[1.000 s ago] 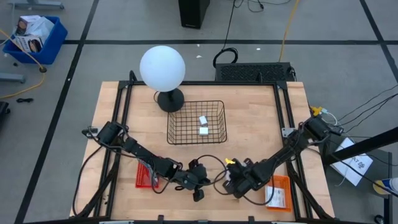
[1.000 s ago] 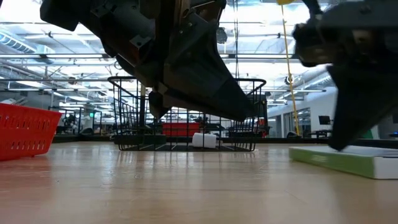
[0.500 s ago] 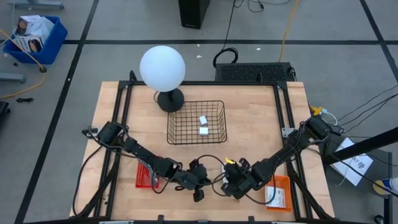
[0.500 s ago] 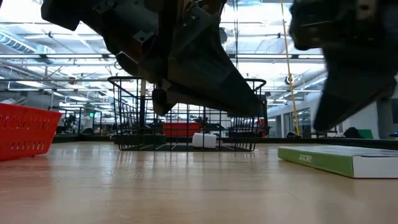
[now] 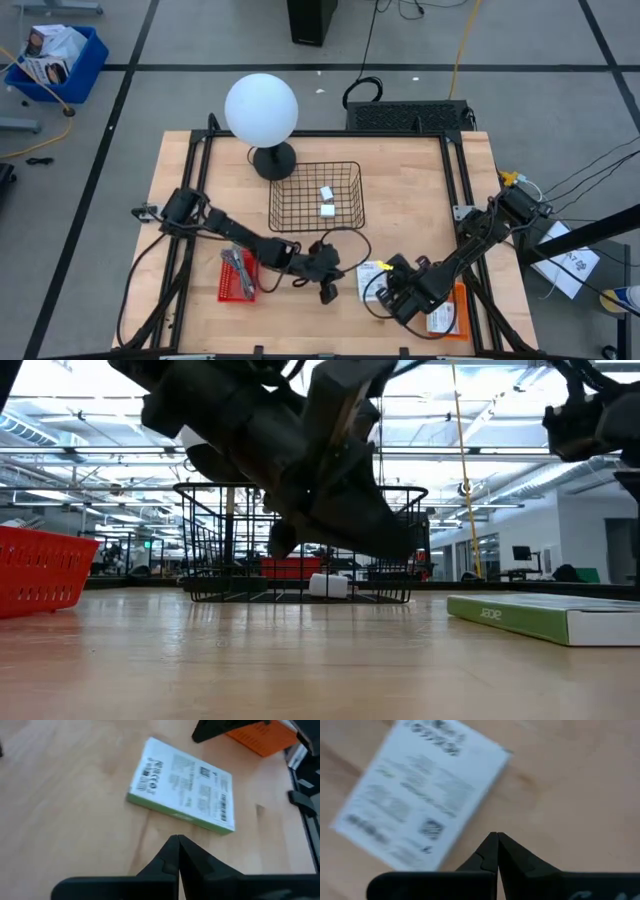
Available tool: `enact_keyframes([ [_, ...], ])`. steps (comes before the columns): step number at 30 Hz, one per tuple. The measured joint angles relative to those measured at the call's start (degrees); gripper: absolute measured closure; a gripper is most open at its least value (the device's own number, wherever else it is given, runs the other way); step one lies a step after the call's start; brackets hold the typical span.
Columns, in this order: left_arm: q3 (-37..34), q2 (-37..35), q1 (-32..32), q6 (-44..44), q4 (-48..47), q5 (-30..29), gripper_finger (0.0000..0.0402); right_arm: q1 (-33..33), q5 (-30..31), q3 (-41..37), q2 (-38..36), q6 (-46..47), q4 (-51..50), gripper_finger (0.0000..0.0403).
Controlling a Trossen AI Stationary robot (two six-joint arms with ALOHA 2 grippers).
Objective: Pick and place items into bin
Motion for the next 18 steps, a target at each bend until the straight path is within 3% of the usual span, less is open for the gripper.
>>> enact_keyframes([
  [5,0.0,0.0,1.3,-0.1,-0.3,0.9,0.0398,-1.5,-1.9,0.0,0.3,0.7,-2.7,0.0403],
  [18,0.0,0.0,-0.5,-2.5,-5.9,4.0,0.0398,-7.1,-3.5,0.2,5.8,-11.5,12.0,0.0403],
])
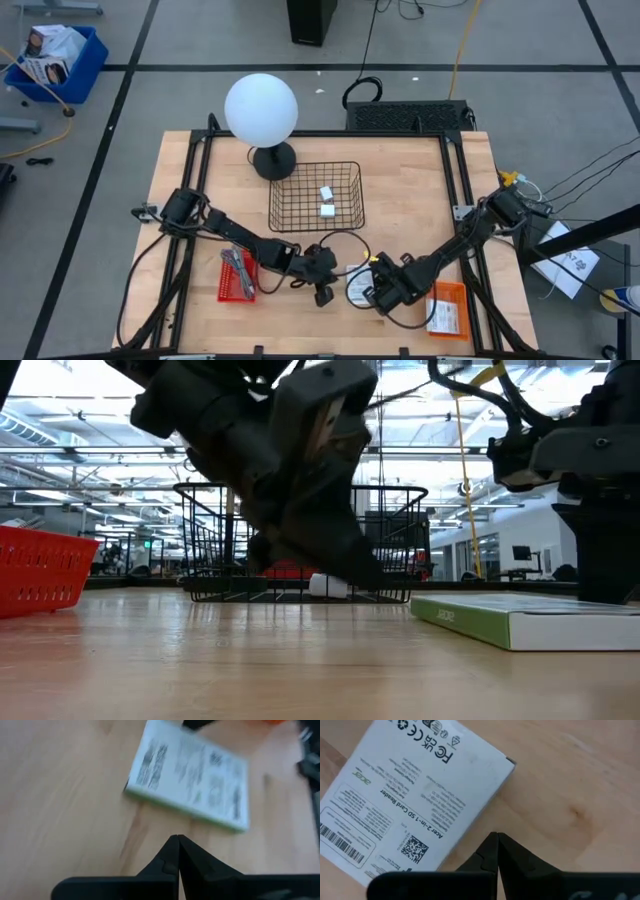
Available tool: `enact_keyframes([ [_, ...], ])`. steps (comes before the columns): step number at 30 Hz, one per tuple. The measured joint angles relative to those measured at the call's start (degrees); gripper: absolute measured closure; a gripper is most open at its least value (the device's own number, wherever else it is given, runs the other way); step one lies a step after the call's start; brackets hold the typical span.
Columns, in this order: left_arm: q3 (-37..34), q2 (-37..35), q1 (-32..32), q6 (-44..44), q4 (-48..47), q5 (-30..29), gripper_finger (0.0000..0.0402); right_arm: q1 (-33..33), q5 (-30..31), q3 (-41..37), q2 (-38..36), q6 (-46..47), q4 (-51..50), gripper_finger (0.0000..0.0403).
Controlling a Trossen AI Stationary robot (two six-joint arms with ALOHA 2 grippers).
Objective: Pick and place items into bin
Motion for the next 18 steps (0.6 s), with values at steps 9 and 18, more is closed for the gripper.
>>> enact_keyframes([
  [9,0.0,0.0,-0.8,-1.3,-3.5,0.2,0.0390,-0.4,4.5,-0.1,0.4,-1.4,5.4,0.0403],
  [18,0.0,0.0,-1.8,-2.0,-5.1,2.8,0.0394,-0.8,6.5,-0.3,0.8,-8.0,17.9,0.0403],
])
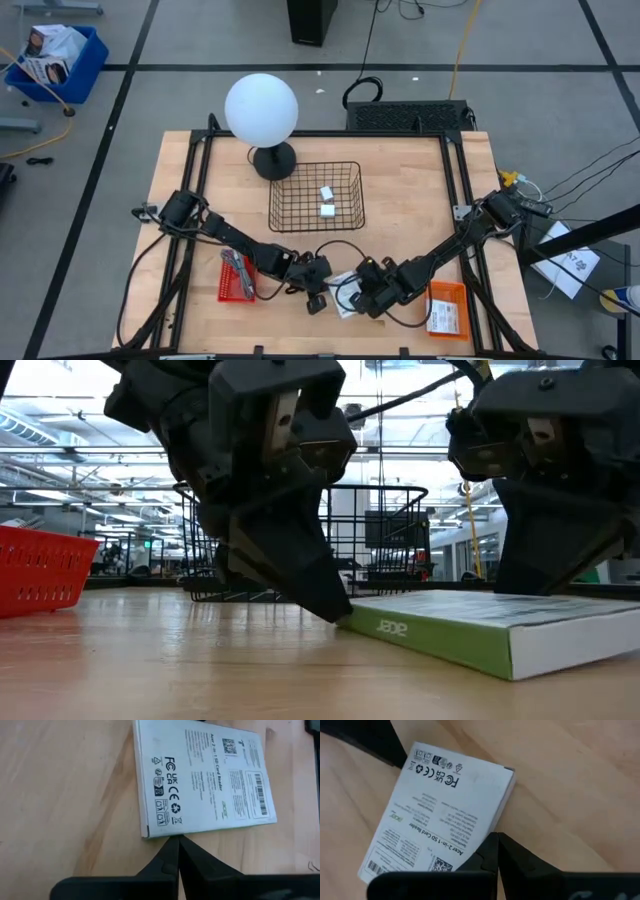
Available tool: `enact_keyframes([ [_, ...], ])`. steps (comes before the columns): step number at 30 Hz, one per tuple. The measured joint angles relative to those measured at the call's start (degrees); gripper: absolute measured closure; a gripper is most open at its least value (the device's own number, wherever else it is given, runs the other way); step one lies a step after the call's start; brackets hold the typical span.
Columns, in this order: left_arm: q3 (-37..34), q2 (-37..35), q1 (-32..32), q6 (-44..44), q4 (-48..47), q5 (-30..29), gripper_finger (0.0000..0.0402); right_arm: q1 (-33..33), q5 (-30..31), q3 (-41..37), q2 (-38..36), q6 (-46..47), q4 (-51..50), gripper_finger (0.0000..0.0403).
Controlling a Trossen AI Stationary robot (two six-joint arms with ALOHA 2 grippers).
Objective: Pick and place items into bin
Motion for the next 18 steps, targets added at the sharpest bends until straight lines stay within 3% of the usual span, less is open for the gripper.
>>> enact_keyframes([
  [11,-0.1,0.0,-0.3,-0.5,-1.5,-2.1,0.0396,0.3,1.5,-0.1,-0.1,-6.7,4.6,0.0403],
  [18,-0.1,0.0,-0.4,-1.0,-2.1,-2.4,0.0383,1.0,5.6,-0.1,-0.2,-9.4,4.8,0.0403],
])
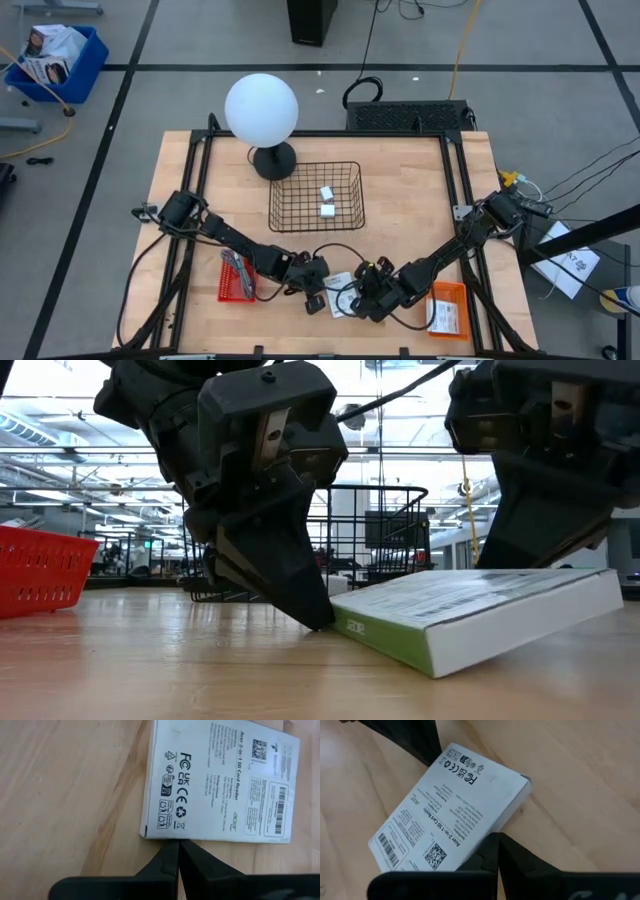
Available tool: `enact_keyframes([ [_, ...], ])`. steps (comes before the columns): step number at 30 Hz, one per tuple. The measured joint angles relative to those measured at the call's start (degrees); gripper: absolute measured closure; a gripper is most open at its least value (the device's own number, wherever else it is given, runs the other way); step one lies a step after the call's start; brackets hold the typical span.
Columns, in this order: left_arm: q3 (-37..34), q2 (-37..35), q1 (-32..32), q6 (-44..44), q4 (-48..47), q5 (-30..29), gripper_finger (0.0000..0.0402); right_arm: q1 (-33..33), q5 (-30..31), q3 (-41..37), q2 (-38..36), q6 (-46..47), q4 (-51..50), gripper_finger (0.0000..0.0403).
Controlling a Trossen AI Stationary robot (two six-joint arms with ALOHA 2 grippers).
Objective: Pick and place items into bin
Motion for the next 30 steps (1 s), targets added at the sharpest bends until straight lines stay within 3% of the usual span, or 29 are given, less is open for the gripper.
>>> enact_keyframes([
  [8,0.0,0.0,0.0,0.2,0.0,0.0,0.0397,1.1,2.4,0.1,0.0,-1.3,0.5,0.0403],
  [16,0.0,0.0,0.0,0.7,0.0,0.0,0.0367,2.3,4.4,0.2,-0.3,-3.5,2.4,0.0403],
  [25,0.0,0.0,0.2,1.4,0.3,-0.1,0.0397,2.8,5.0,0.4,-0.4,-6.5,7.4,0.0403],
  [30,0.0,0.1,0.4,1.3,1.0,-1.7,0.0384,2.7,6.8,0.6,-0.5,-7.3,9.4,0.0403],
])
